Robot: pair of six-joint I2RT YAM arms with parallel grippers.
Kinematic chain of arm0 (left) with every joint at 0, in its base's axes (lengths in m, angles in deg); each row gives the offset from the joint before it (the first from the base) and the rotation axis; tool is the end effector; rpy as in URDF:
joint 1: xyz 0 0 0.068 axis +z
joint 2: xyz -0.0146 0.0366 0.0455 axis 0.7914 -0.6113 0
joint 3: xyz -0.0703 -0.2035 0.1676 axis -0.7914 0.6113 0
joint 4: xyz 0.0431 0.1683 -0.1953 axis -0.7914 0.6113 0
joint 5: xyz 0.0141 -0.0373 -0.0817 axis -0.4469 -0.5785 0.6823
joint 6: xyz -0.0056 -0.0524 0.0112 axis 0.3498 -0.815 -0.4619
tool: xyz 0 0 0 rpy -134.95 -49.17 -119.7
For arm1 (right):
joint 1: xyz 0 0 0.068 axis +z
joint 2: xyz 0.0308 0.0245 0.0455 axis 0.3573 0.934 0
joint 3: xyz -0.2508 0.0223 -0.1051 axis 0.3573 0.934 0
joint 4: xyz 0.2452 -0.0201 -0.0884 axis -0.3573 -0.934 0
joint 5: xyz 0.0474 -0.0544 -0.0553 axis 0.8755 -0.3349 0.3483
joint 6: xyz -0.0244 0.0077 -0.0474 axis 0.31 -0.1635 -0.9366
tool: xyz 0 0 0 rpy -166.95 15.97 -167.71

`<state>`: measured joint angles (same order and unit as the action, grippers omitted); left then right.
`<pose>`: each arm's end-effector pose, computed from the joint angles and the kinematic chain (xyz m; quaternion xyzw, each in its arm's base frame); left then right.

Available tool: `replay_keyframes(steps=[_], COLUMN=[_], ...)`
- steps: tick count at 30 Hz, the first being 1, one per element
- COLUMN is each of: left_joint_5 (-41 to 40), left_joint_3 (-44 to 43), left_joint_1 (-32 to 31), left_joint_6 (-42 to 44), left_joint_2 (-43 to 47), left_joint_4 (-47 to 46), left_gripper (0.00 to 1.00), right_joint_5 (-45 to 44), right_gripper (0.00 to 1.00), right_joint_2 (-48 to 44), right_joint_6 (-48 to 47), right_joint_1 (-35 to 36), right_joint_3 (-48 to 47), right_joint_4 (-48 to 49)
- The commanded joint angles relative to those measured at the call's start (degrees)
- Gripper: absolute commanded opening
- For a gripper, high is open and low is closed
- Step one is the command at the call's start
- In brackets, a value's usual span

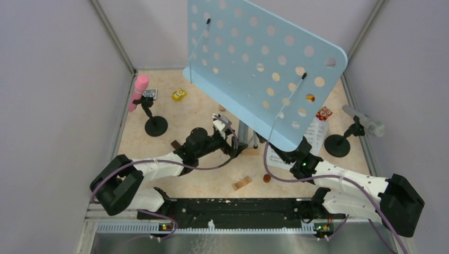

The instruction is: Pack up the instrument practice props

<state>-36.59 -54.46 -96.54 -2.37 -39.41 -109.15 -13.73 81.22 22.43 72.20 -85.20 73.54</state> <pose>0.1951 -0.2021 0.2087 0.2949 0.6981 -0.3808 0.5297 0.1504 0.1718 0.2799 -0.2369 0.6147 0.1807 0.7303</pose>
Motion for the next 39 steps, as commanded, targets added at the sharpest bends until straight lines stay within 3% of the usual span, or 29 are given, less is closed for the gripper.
replay_keyframes(steps=[1,8,20,27,30,32,35,37,39], left_joint_5=[3.33,3.21,2.72,-0.6,0.5,0.9,3.0,2.34,2.05], left_joint_3=[3.39,2.19,-9.02,-9.73,-10.67,-11.85,-12.93,-13.04,-12.88], left_joint_1=[0.02,0.02,0.02,0.02,0.01,0.02,0.08,0.04,0.05], left_joint_6=[2.4,9.55,15.08,14.13,12.67,11.22,10.81,8.46,7.65], left_joint_2=[7.19,12.04,3.34,0.57,-1.47,-2.65,-3.98,-4.47,-4.75], left_joint_4=[-2.91,-0.86,1.63,1.69,2.92,4.87,5.92,5.8,5.24], left_gripper=[0.99,0.99,0.99,0.97,0.78,0.51,0.13,0.0,0.0], right_joint_5=[5.74,20.15,44.31,52.37,52.38,50.41,44.26,38.03,28.65], right_gripper=[0.0,0.0,0.0,0.0,0.0,0.06,0.25,0.33,0.48], right_joint_2=[-0.31,-2.6,1.52,4.74,6.16,6.68,6.51,5.99,5.48], right_joint_6=[-3.48,3.68,4.68,7.43,8.0,8.0,7.75,5.56,1.87], right_joint_1=[-0.51,-7.24,-13.13,-16.11,-16.2,-16.2,-15.63,-13.74,-9.87], right_joint_3=[-0.01,0.05,-9.01,-10.6,-11.81,-11.95,-10.73,-9.43,-8.12], right_joint_4=[0.18,0.33,-6.95,-3.64,-4.0,-4.54,-4.03,-3.32,-2.0])
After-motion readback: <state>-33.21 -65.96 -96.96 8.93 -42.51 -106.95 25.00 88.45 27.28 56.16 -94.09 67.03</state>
